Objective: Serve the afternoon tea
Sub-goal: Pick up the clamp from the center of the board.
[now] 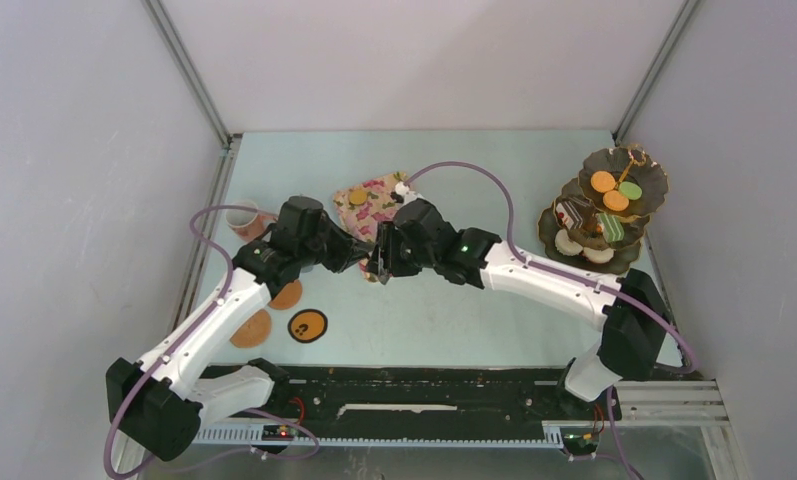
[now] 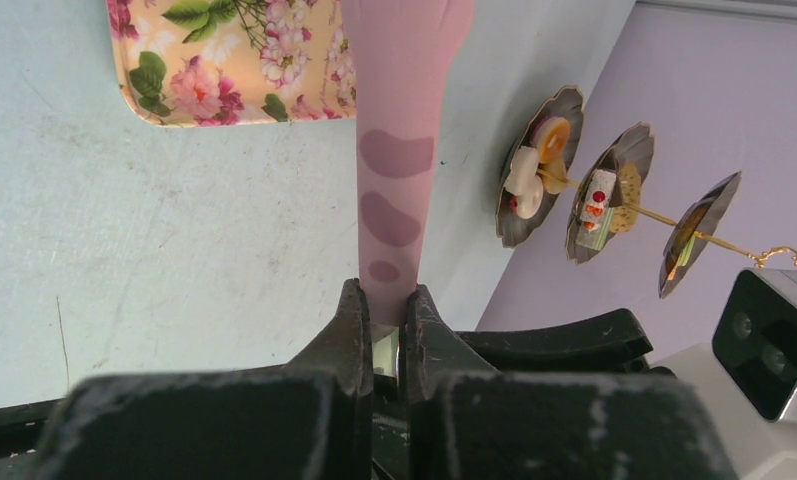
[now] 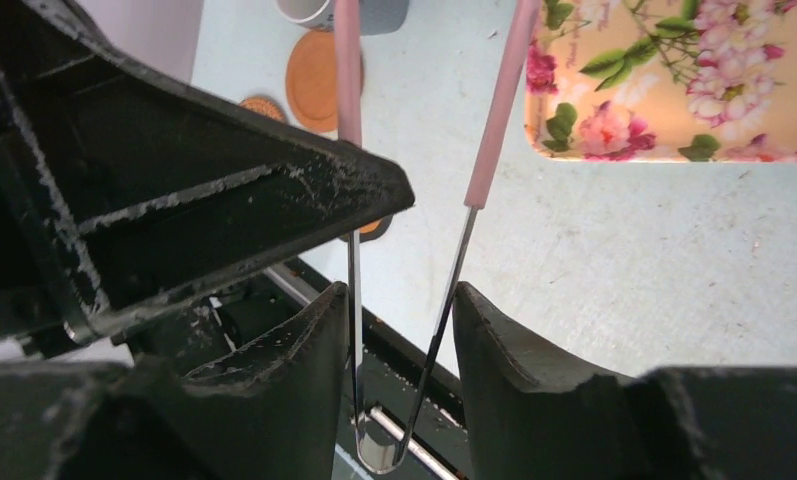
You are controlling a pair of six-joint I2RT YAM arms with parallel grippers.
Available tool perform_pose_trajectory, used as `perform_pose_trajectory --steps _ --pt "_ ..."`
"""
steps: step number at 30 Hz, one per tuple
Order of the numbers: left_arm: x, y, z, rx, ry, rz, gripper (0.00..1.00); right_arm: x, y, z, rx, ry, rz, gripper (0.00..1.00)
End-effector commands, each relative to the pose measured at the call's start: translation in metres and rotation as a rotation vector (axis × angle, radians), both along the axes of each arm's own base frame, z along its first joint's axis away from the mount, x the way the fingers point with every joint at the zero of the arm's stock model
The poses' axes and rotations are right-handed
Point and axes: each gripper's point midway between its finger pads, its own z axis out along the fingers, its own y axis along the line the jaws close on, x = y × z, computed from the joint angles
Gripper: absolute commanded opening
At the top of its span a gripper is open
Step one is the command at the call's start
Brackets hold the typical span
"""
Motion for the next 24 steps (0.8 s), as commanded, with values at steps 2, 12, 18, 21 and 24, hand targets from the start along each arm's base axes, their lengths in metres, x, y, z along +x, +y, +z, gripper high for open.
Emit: perform_pose_trajectory --steps 2,12,18,21,24 --pt "0.006 -0.004 0.019 -0.041 -0.029 0.019 0.00 0.015 -0.003 0.005 -0.057 -0.036 -0.071 0.47" --pt "0.005 0.001 0.014 -0.015 -0.018 0.035 0.06 0.020 -0.002 0.008 -0.034 -0.032 -0.067 0.39" --pt "0.008 0.004 0.017 0.009 -0.032 0.037 0.20 0.020 0.002 0.009 -0.009 -0.014 -0.050 0.33" --pt "0.010 0.012 0.024 0.062 -0.067 0.045 0.35 0.021 0.002 0.009 0.007 0.011 -0.037 0.33" --pt "0.014 0.028 0.039 0.156 -0.133 0.056 0.52 0.024 0.002 0.005 0.018 0.039 -0.030 0.33"
